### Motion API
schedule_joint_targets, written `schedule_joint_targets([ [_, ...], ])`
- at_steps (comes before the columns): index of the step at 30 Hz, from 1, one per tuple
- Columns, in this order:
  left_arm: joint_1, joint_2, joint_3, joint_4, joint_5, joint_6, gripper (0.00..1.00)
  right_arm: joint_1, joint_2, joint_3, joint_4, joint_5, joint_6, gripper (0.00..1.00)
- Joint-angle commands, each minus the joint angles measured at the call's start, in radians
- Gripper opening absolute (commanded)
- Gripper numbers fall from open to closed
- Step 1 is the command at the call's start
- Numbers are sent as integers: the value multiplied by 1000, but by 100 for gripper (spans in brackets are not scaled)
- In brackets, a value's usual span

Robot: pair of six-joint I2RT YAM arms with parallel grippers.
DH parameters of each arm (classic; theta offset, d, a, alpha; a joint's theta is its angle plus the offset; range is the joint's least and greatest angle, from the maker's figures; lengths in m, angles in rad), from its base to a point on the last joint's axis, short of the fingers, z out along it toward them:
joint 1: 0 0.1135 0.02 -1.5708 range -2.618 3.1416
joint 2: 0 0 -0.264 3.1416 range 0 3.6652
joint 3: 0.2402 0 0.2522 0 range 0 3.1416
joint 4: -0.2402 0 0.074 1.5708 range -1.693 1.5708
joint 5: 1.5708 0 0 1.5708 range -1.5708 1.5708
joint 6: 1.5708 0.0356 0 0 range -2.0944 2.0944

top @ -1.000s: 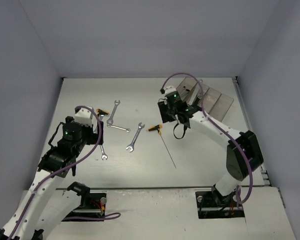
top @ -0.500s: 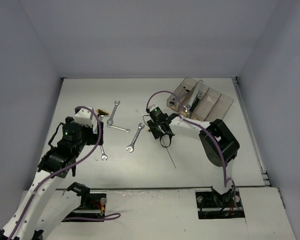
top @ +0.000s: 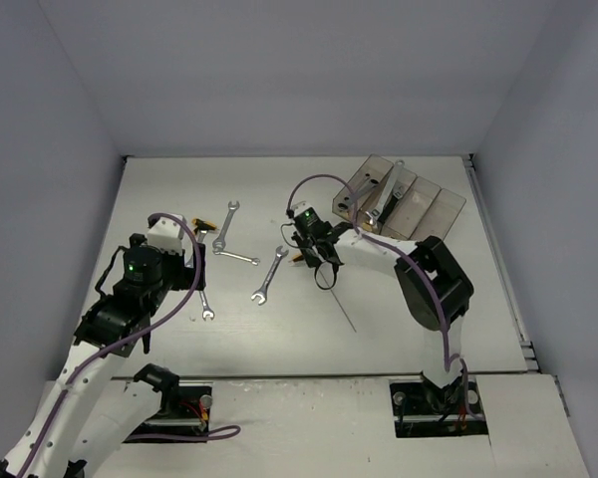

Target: Sort the tools into containers

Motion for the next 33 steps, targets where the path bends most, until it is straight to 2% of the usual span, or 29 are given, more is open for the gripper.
schedule_joint_targets([
  [1,-4,2,15,48,-7,10,88,-34,-247,17,6,54,30,0],
  [6,-3,-4,15,50,-4,9,88,-214,-461,-8,8,61,84,0],
  [10,-5,-10,13,50,-2,8,88,-404,-525,-34,7,66,115,0],
  [14,-8,-12,13,51,1,8,88,-697,-506,-41,10,-8,145,0],
  [18,-9,-17,13,50,0,8,88,-864,-420,-23,38,-143,186,0],
  [22,-12,-25,12,47,-6,9,88,-941,-310,-9,85,-232,267,0],
  [28,-12,-20,13,50,-5,11,88,-983,-150,55,118,-291,287,0],
  [33,-13,-18,13,50,-7,11,88,-987,-78,98,138,-316,292,0],
])
